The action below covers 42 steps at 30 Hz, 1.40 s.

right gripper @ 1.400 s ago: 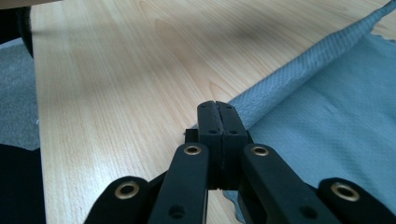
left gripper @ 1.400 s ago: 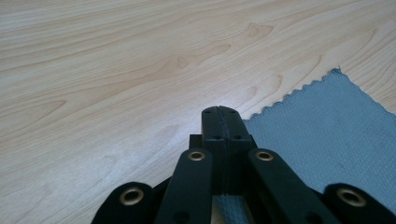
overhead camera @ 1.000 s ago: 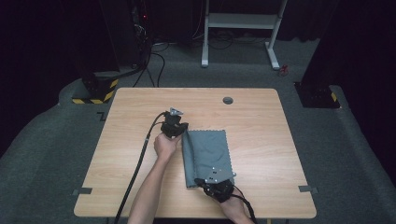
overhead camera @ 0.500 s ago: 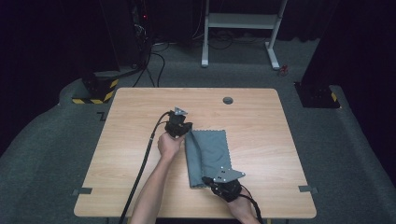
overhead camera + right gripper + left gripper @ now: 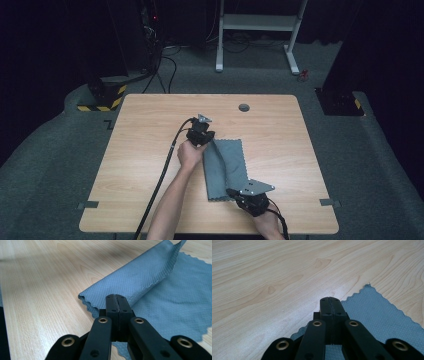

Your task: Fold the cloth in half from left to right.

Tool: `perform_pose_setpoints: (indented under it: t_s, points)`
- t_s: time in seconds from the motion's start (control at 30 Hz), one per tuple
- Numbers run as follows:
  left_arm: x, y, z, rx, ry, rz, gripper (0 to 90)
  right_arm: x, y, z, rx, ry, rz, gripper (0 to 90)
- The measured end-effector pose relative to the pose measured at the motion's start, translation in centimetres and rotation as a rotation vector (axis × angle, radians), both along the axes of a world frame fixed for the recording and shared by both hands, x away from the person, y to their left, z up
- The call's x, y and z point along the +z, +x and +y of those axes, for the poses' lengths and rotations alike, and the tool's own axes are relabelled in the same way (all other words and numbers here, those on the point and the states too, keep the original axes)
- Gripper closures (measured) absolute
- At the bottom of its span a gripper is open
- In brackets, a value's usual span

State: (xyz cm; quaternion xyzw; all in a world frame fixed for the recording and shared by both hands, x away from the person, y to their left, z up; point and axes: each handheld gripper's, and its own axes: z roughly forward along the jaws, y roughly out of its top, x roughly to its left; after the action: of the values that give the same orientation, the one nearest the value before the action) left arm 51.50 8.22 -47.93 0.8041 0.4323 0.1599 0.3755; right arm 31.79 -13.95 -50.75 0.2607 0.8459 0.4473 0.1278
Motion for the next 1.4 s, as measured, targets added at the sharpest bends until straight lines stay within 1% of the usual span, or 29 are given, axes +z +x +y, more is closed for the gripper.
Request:
perform_pose_setpoints:
  t_s: [0.03, 0.1, 0.17, 0.2, 0.23, 0.27, 0.3, 0.43, 0.5, 0.53, 0.57, 0.6, 0.67, 0.7, 0.73, 0.8, 0.83, 0.93, 1.0, 1.1, 1.13, 1.2, 1.23, 1.27, 1.3, 1.33, 1.4]
  points:
    - [0.0, 0.0, -0.2, 0.0, -0.006, 0.002, 90.0, 0.0, 0.0, -0.2, -0.004, 0.002, 0.001, 90.0]
    - [0.3, 0.1, -0.8, -0.012, 0.004, -0.008, 90.0, 0.1, 0.0, -0.7, -0.009, 0.003, -0.004, 90.0]
    - [0.4, 0.1, -1.1, -0.014, 0.001, -0.004, 90.0, 0.2, 0.0, -0.9, -0.012, 0.004, -0.006, 90.0]
    - [0.5, 0.2, -1.4, -0.017, 0.005, -0.013, 90.0, 0.2, 0.0, -1.0, -0.015, 0.005, -0.006, 90.0]
    - [0.5, 0.2, -1.5, -0.016, -0.001, -0.014, 90.0, 0.3, 0.0, -1.2, -0.021, 0.006, -0.007, 90.0]
    - [0.6, 0.3, -1.6, -0.02, 0.008, -0.019, 90.0, 0.3, 0.0, -1.4, -0.023, 0.006, -0.008, 90.0]
    - [0.5, 0.3, -1.9, -0.022, 0.0, -0.01, 90.0, 0.3, 0.0, -1.5, -0.029, 0.007, -0.006, 90.0]
    - [0.3, 0.4, -2.3, -0.028, 0.007, -0.009, 90.0, 0.4, -0.1, -2.0, -0.036, 0.002, -0.005, 90.0]
    - [0.1, 0.5, -2.8, -0.025, -0.003, -0.001, 90.0, 0.4, -0.2, -2.3, -0.039, -0.008, -0.008, 90.0]
    - [0.1, 0.5, -2.8, -0.025, -0.003, -0.001, 90.0, 0.4, -0.2, -2.3, -0.039, -0.008, -0.008, 90.0]
    - [0.2, 0.5, -2.9, -0.028, 0.009, -0.006, 90.0, 0.4, -0.2, -2.4, -0.043, -0.009, -0.007, 90.0]
    - [0.2, 0.5, -3.0, -0.028, 0.001, -0.003, 90.0, 0.3, -0.3, -2.6, -0.045, -0.008, -0.009, 90.0]
    - [0.3, 0.5, -3.3, -0.032, 0.007, -0.008, 90.0, 0.2, -0.3, -2.9, -0.052, -0.008, -0.003, 90.0]
    - [0.4, 0.5, -3.4, -0.03, 0.003, -0.004, 90.0, 0.2, -0.4, -3.0, -0.052, -0.01, -0.006, 90.0]
    - [0.3, 0.6, -3.5, -0.034, 0.007, -0.009, 90.0, 0.1, -0.4, -3.2, -0.054, -0.013, -0.005, 90.0]
    - [0.3, 0.6, -3.8, -0.038, 0.011, -0.006, 90.0, 0.0, -0.5, -3.5, -0.059, -0.014, -0.004, 90.0]
    - [0.2, 0.7, -4.1, -0.042, 0.017, -0.009, 90.0, 0.0, -0.6, -3.8, -0.072, -0.015, 0.001, 90.0]
    - [0.1, 0.8, -4.5, -0.047, 0.018, -0.003, 90.0, -0.1, -0.7, -4.1, -0.08, -0.016, 0.003, 90.0]
    - [-0.1, 0.9, -5.0, -0.055, 0.032, -0.007, 90.0, -0.1, -0.7, -4.3, -0.084, -0.024, -0.003, 90.0]
    - [-0.2, 0.9, -5.6, -0.062, 0.042, -0.011, 90.0, -0.3, -0.9, -4.5, -0.09, -0.031, 0.001, 90.0]
    - [-0.3, 0.9, -5.9, -0.063, 0.042, -0.005, 90.0, -0.4, -0.9, -4.7, -0.095, -0.032, 0.004, 90.0]
    - [-0.3, 0.9, -6.0, -0.066, 0.043, -0.009, 90.0, -0.4, -0.9, -4.8, -0.097, -0.033, 0.002, 90.0]
    - [-0.4, 0.9, -6.2, -0.067, 0.038, -0.003, 90.0, -0.5, -1.0, -5.1, -0.102, -0.029, 0.006, 90.0]
    - [-0.4, 0.9, -6.3, -0.075, 0.049, -0.009, 90.0, -0.5, -1.0, -5.1, -0.102, -0.029, 0.006, 90.0]
    - [-0.5, 0.9, -6.5, -0.074, 0.044, -0.005, 90.0, -0.6, -1.1, -5.2, -0.107, -0.027, 0.01, 90.0]
    - [-0.5, 1.0, -6.6, -0.078, 0.05, -0.009, 90.0, -0.7, -1.1, -5.3, -0.109, -0.024, 0.013, 90.0]
    - [-0.6, 1.0, -7.0, -0.08, 0.046, -0.004, 90.0, -0.7, -1.2, -5.4, -0.109, -0.024, 0.014, 90.0]
